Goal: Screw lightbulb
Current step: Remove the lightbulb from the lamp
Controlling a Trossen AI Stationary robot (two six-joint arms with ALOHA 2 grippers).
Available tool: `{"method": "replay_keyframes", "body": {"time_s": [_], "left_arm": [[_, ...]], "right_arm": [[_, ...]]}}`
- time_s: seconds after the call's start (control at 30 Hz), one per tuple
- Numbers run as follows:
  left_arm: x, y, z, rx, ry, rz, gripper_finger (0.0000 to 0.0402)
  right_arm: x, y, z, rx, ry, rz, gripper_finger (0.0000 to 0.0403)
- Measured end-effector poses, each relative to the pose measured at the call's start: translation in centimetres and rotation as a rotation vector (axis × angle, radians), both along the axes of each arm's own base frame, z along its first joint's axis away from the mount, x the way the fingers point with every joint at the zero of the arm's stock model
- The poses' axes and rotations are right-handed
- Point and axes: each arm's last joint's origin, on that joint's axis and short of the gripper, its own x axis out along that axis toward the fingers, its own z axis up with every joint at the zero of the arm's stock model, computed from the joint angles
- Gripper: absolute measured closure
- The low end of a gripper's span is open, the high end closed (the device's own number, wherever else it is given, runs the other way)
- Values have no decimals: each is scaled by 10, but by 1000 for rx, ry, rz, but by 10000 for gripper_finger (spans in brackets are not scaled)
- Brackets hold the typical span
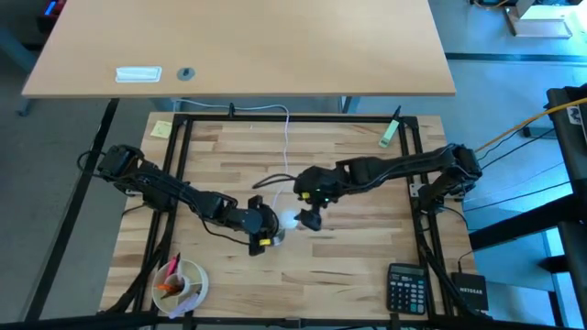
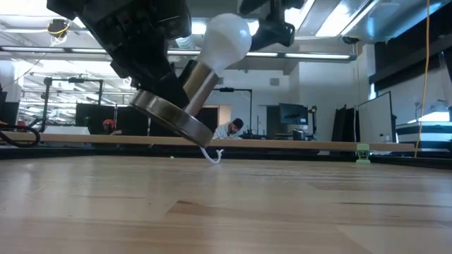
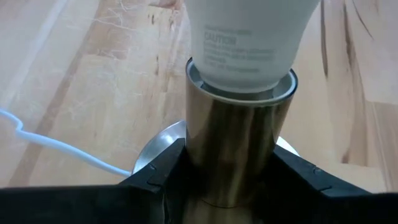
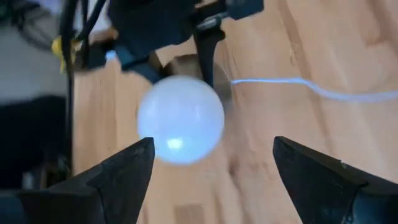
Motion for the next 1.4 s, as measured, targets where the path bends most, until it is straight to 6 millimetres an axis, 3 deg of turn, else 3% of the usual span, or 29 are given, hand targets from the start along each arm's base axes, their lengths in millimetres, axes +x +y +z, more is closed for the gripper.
{"method": "replay_keyframes", "body": {"time_s": [0.33,0.53,0.8,0.93,1.17,1.4], "left_arm": [[0,3,-1,19,1,35,241],[2,7,0,13,-11,74,241],[2,7,0,11,-18,74,241],[2,7,0,13,-15,72,241],[1,6,0,27,-7,52,241],[2,5,0,22,-3,-7,241]], "right_arm": [[12,-1,-12,157,8,-165,72],[22,2,-24,207,29,-184,72],[26,-4,-23,206,-12,-206,72],[27,-3,-27,213,7,-196,96],[28,-2,-30,142,-6,-56,176],[27,0,-29,-152,-120,350,172]]}}
